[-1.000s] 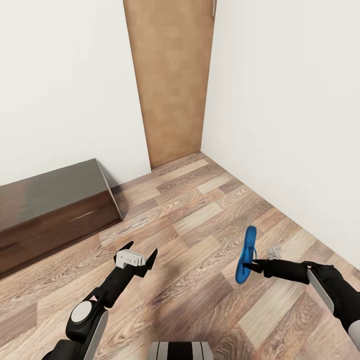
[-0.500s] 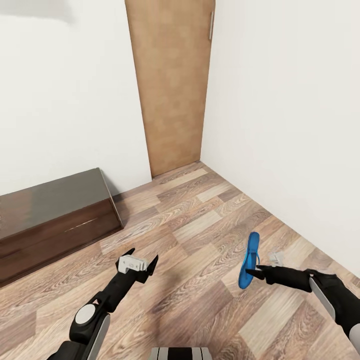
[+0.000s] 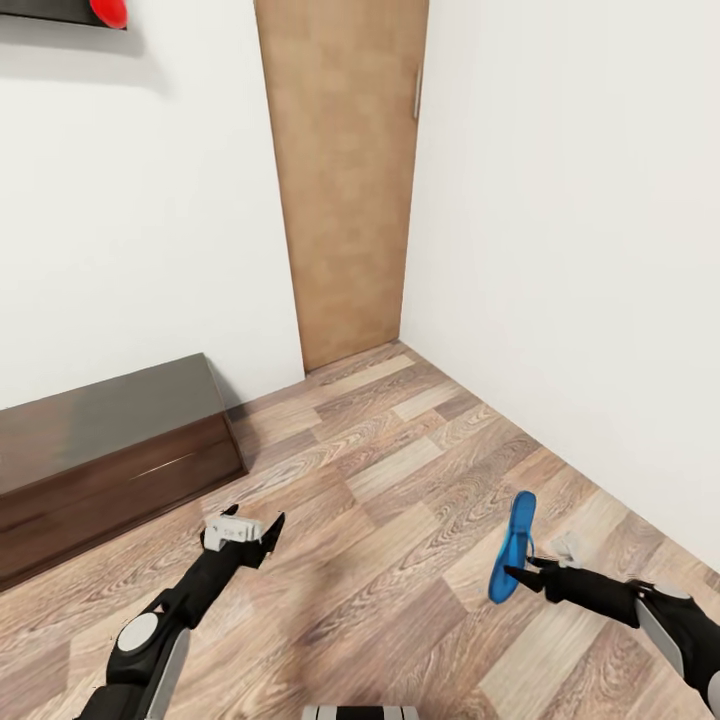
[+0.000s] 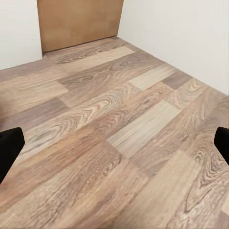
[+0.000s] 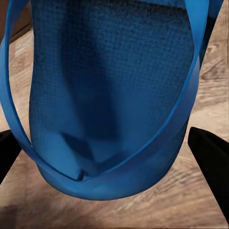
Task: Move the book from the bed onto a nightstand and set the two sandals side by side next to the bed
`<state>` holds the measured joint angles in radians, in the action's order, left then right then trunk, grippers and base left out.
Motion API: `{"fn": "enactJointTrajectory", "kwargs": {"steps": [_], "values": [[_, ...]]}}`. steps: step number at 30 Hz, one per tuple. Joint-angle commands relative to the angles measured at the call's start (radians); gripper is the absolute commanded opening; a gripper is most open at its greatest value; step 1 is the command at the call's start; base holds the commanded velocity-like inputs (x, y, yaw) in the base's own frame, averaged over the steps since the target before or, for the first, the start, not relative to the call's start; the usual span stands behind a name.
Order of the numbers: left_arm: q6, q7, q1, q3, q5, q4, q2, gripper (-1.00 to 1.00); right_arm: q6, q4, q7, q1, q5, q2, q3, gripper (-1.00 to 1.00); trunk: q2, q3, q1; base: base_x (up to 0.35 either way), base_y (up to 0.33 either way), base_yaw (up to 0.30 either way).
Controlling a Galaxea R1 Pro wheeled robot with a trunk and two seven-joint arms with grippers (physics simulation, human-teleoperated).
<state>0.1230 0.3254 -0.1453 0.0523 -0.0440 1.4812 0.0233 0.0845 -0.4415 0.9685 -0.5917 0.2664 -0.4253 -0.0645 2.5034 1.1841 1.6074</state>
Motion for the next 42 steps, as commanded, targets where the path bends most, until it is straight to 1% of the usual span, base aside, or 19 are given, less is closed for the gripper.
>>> {"fn": "enactJointTrajectory", "kwargs": {"steps": [1, 3, 5, 8, 9, 11, 14, 16, 26, 28, 30, 32, 34, 36, 39, 42], "values": [[0.009, 0.034, 0.000, 0.031, -0.013, -0.002, 0.001, 1.00, 0.009, 0.023, 0.004, -0.001, 0.035, -0.001, -0.005, -1.00, 0.000, -0.003, -0.001, 0.000, 0.000, 0.000], [0.009, 0.088, 0.000, 0.078, -0.022, -0.009, 0.001, 1.00, 0.009, 0.058, 0.035, -0.001, 0.100, -0.001, -0.005, -1.00, 0.000, -0.011, -0.002, 0.000, 0.000, 0.000], [0.010, 0.140, 0.000, 0.118, -0.026, -0.012, 0.001, 1.00, 0.009, 0.073, 0.092, -0.001, 0.146, -0.002, -0.005, -1.00, -0.001, -0.019, -0.002, 0.000, 0.000, 0.000], [0.010, 0.203, 0.000, 0.176, -0.027, -0.014, 0.001, 1.00, 0.010, 0.082, 0.179, -0.001, 0.171, -0.001, -0.005, -1.00, -0.002, -0.030, -0.004, 0.000, 0.000, 0.000], [0.010, 0.217, 0.000, 0.190, -0.028, -0.017, 0.001, 1.00, 0.010, 0.085, 0.195, -0.001, 0.174, -0.001, -0.006, -1.00, -0.002, -0.034, -0.004, 0.000, 0.000, 0.000], [0.010, 0.236, 0.000, 0.205, -0.028, -0.032, 0.001, 1.00, 0.010, 0.092, 0.211, -0.001, 0.178, -0.001, -0.007, -1.00, -0.002, -0.042, -0.005, 0.000, 0.000, 0.000], [0.009, 0.248, 0.000, 0.213, -0.027, -0.068, 0.001, 1.00, 0.009, 0.095, 0.218, -0.001, 0.179, -0.001, -0.007, -1.00, -0.003, -0.053, -0.006, 0.000, 0.000, 0.000], [0.009, 0.250, 0.000, 0.215, -0.027, -0.076, 0.002, 1.00, 0.009, 0.096, 0.219, -0.002, 0.178, -0.001, -0.007, -1.00, -0.003, -0.061, -0.007, 0.000, 0.000, 0.000], [0.010, 0.252, 0.000, 0.215, -0.027, -0.088, 0.004, 1.00, 0.003, 0.106, 0.213, -0.002, 0.177, 0.000, -0.008, -1.00, -0.073, -0.093, -0.046, 0.000, 0.000, 0.000], [0.010, 0.252, 0.000, 0.215, -0.026, -0.101, 0.004, 1.00, -0.002, 0.139, 0.211, -0.002, 0.177, 0.000, -0.008, -1.00, -0.087, -0.099, -0.053, 0.000, 0.000, 0.000], [0.009, 0.251, 0.000, 0.216, -0.026, -0.118, 0.003, 1.00, -0.006, 0.199, 0.209, -0.002, 0.177, 0.000, -0.008, -1.00, -0.101, -0.105, -0.061, 0.000, 0.000, 0.000], [0.009, 0.252, 0.000, 0.216, -0.026, -0.135, 0.002, 1.00, -0.021, 0.261, 0.207, -0.002, 0.177, 0.001, -0.008, -1.00, -0.115, -0.111, -0.069, 0.000, 0.000, 0.000], [0.008, 0.252, 0.000, 0.216, -0.025, -0.146, 0.002, 1.00, -0.060, 0.296, 0.208, -0.002, 0.177, 0.002, -0.008, -1.00, -0.129, -0.118, -0.076, 0.000, 0.000, 0.000], [0.007, 0.251, 0.000, 0.216, -0.024, -0.156, 0.001, 1.00, -0.105, 0.312, 0.210, -0.002, 0.177, 0.002, -0.008, -1.00, -0.143, -0.124, -0.084, 0.000, 0.000, 0.000], [0.006, 0.251, 0.001, 0.216, -0.021, -0.177, 0.001, 1.00, -0.134, 0.322, 0.211, -0.001, 0.177, 0.002, -0.008, -1.00, -0.164, -0.133, -0.096, 0.000, 0.000, 0.000], [0.002, 0.250, 0.009, 0.218, -0.020, -0.219, -0.001, 1.00, -0.144, 0.325, 0.211, 0.000, 0.177, 0.002, -0.008, -1.00, -0.185, -0.143, -0.107, 0.000, 0.000, 0.000]]}}
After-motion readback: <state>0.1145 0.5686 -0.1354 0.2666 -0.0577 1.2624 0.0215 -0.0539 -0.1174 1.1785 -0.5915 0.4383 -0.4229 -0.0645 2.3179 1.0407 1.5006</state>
